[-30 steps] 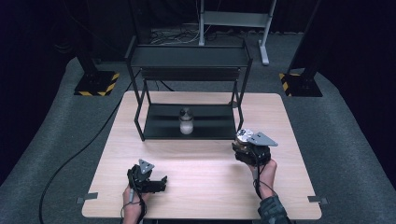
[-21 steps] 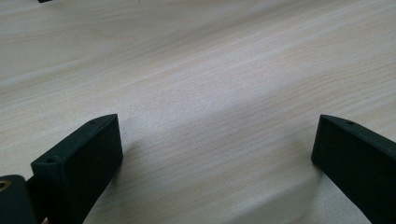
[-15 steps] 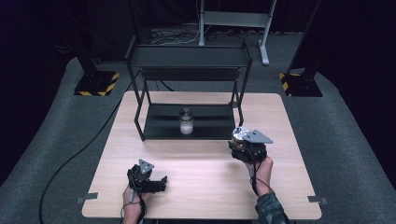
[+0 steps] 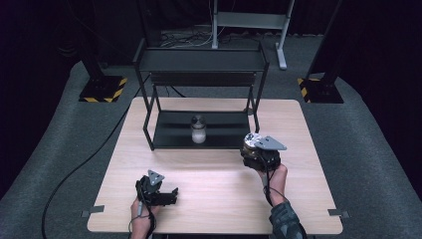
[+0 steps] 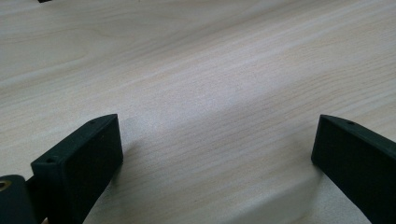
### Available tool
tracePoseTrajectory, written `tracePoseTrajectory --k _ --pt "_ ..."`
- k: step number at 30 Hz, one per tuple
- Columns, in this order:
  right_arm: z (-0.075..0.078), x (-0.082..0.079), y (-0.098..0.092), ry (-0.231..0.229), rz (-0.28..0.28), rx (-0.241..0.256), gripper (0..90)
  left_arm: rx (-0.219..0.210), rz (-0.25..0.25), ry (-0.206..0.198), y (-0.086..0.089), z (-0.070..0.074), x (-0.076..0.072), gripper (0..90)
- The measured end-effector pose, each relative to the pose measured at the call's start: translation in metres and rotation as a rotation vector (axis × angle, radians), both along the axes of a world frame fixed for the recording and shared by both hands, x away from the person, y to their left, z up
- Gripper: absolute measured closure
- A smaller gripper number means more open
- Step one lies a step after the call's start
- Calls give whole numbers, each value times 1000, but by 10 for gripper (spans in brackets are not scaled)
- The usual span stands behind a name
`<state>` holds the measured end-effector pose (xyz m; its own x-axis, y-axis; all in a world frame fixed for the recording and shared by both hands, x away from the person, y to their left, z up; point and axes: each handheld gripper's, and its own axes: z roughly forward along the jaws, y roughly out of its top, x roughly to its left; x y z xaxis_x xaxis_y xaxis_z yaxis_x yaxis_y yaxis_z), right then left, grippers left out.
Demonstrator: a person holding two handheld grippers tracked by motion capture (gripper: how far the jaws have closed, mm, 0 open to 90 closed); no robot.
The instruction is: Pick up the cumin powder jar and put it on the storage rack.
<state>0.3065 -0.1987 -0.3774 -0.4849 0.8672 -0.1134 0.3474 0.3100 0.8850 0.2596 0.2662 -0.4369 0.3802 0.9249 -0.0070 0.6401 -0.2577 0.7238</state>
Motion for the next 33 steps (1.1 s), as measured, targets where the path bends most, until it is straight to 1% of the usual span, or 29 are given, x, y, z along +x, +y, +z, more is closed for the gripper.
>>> tracePoseTrajectory --k 25,33 --pt "-6 15 13 3 28 5 303 -1 0 -2 0 0 0 17" --pt "-8 22 18 5 35 9 303 -1 0 -1 0 0 0 17"
